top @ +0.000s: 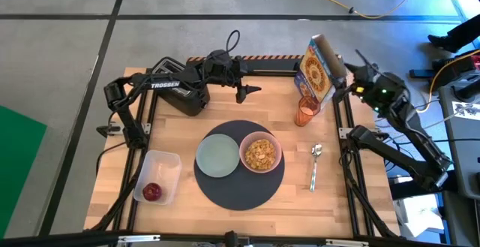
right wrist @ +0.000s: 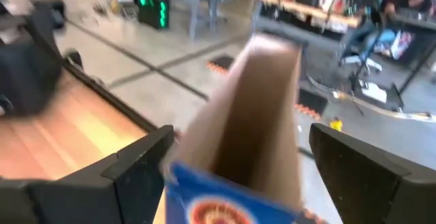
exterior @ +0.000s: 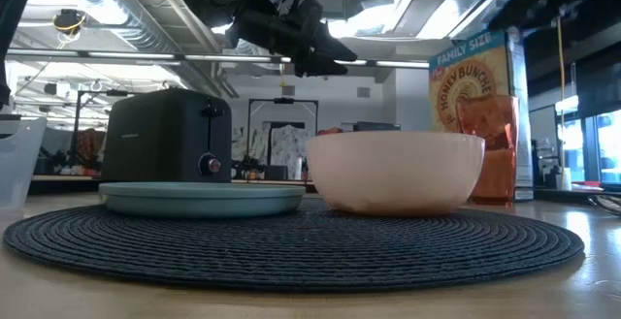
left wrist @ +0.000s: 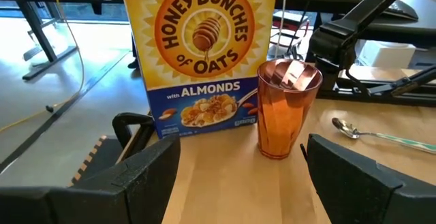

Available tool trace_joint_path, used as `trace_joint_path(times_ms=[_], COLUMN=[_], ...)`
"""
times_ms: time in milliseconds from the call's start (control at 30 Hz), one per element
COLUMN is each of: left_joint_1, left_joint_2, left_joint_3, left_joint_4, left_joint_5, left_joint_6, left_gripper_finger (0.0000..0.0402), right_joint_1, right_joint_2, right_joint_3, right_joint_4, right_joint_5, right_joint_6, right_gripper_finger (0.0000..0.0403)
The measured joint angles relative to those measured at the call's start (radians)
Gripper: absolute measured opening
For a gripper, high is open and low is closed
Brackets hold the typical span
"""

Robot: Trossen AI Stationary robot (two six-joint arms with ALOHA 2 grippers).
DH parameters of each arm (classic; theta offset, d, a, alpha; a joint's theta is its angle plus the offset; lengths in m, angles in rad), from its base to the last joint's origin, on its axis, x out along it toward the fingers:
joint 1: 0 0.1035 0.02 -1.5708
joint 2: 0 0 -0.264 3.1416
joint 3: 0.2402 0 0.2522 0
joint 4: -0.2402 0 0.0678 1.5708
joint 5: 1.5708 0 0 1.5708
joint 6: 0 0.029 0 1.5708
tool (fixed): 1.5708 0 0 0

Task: Arrange a breakfast setting
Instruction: Pour the cereal into the light pink bowl, then put the bread on the blue plate

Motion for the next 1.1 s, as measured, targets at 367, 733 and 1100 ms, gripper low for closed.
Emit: trace_joint_path(times_ms=[367, 733, 1100], left_joint_1=[-0.062, -0.417, -0.578], left_joint_2=[-0.255, -0.39, -0.462], left_joint_3=[-0.001, -0.001, -0.001], left_joint_4=[-0.422, -0.885, -1.141], left_joint_5=[-0.178, -0.58, -1.02], left_joint_6=[0.059, -0.183, -0.444], left_gripper_finger=[0.0305, 0.0305, 0.0304], right_joint_1=[0.0, 0.0, 0.002], right_joint_2=[0.0, 0.003, 0.006], right_joint_3=[0.168, 0.009, -0.016], right_joint_4=[0.027, 0.085, 0.35], right_joint_5=[-0.559, -0.831, -0.956], right_joint_6=[0.088, 0.237, 0.308], right_gripper_finger=[0.0332, 0.0331, 0.0265])
